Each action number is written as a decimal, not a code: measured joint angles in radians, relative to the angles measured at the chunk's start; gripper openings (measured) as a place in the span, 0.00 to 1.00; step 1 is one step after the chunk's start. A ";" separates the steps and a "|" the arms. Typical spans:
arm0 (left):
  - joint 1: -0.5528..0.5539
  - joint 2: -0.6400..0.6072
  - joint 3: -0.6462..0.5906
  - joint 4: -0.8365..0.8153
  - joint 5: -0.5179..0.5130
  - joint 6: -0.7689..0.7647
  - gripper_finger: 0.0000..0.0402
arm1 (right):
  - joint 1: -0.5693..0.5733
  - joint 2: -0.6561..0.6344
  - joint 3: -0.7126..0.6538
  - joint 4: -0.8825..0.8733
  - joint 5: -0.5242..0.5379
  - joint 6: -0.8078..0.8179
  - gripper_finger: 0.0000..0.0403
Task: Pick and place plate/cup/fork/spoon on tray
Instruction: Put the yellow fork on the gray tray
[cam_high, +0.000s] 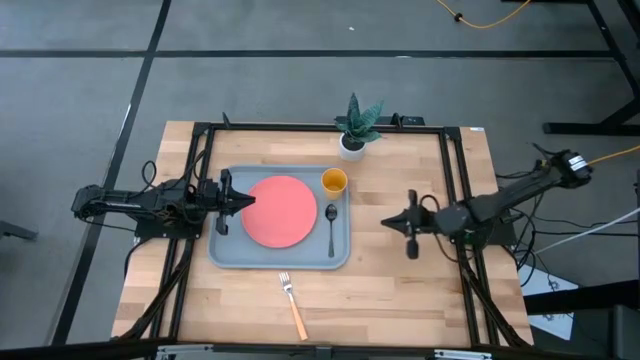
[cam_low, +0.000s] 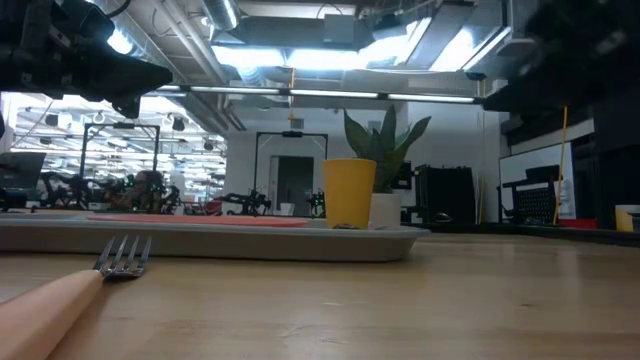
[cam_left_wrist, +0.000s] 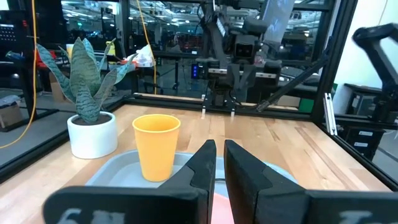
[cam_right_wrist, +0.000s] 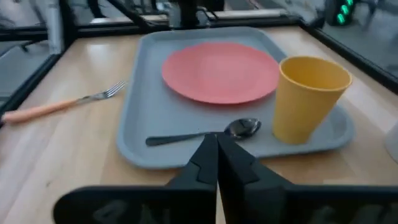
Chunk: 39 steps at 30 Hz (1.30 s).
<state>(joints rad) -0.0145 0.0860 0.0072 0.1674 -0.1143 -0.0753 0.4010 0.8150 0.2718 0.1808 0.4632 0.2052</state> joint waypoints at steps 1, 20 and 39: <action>0.000 0.000 0.000 0.000 0.000 0.000 0.07 | 0.005 -0.035 -0.032 0.027 -0.002 -0.013 0.00; 0.000 0.000 0.000 0.000 0.000 0.000 0.07 | -0.005 -0.376 -0.260 0.160 -0.132 -0.106 0.00; 0.000 0.000 0.000 0.000 0.000 0.000 0.07 | -0.162 -0.461 -0.265 0.085 -0.290 -0.241 0.02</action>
<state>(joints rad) -0.0143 0.0860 0.0071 0.1673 -0.1143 -0.0757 0.2394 0.3540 0.0071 0.2657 0.1731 -0.0356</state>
